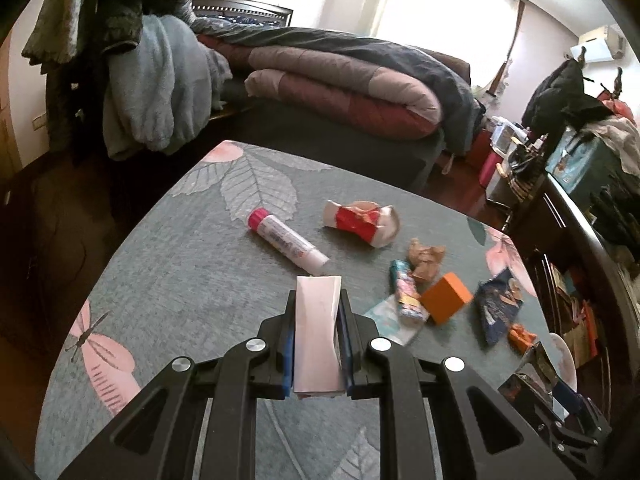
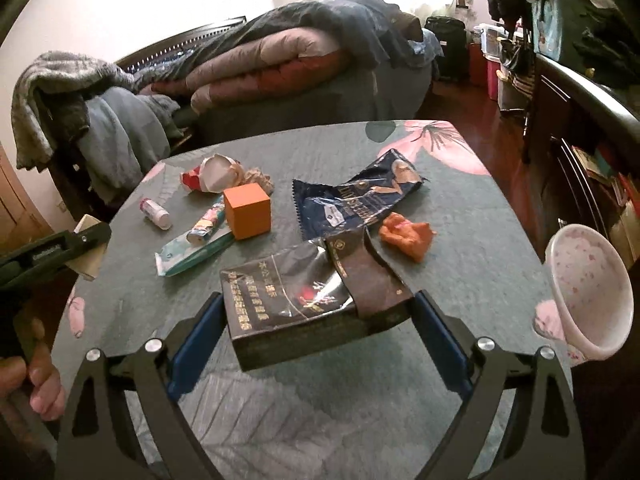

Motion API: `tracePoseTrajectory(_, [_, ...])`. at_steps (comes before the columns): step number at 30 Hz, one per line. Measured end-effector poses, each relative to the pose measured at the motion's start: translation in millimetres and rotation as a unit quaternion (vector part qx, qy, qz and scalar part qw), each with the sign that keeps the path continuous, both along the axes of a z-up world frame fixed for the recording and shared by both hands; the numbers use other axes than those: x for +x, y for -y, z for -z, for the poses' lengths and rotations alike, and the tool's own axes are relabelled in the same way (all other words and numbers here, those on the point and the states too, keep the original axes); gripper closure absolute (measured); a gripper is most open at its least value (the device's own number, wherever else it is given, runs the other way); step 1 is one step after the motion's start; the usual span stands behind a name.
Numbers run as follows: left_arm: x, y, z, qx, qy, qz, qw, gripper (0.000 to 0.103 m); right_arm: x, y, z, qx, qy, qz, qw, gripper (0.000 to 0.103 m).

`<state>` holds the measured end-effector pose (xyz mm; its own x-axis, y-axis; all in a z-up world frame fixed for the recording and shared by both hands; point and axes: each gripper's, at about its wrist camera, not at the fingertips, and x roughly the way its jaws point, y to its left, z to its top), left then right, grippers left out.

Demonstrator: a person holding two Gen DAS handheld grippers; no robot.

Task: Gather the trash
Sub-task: 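Carry both items to the wastebasket and open both tools to drop them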

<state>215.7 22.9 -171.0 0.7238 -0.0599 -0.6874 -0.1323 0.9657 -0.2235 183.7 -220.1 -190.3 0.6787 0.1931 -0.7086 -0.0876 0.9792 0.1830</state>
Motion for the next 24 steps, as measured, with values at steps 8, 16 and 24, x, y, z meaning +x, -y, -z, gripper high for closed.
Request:
tracePoseTrajectory(8, [-12, 31, -16, 0.013, 0.020, 0.033, 0.9992, 0.085, -26, 21, -12, 0.019, 0.018, 0.014, 1.000, 0.011])
tracePoseTrajectory(16, [-23, 71, -34, 0.029, 0.040, 0.070, 0.9963, 0.085, -47, 45, -22, 0.033, 0.032, 0.031, 0.998, 0.011])
tracePoseTrajectory(24, [-34, 107, -48, 0.038, 0.058, 0.109, 0.9916, 0.085, -66, 68, -30, 0.039, 0.048, 0.051, 0.997, 0.011])
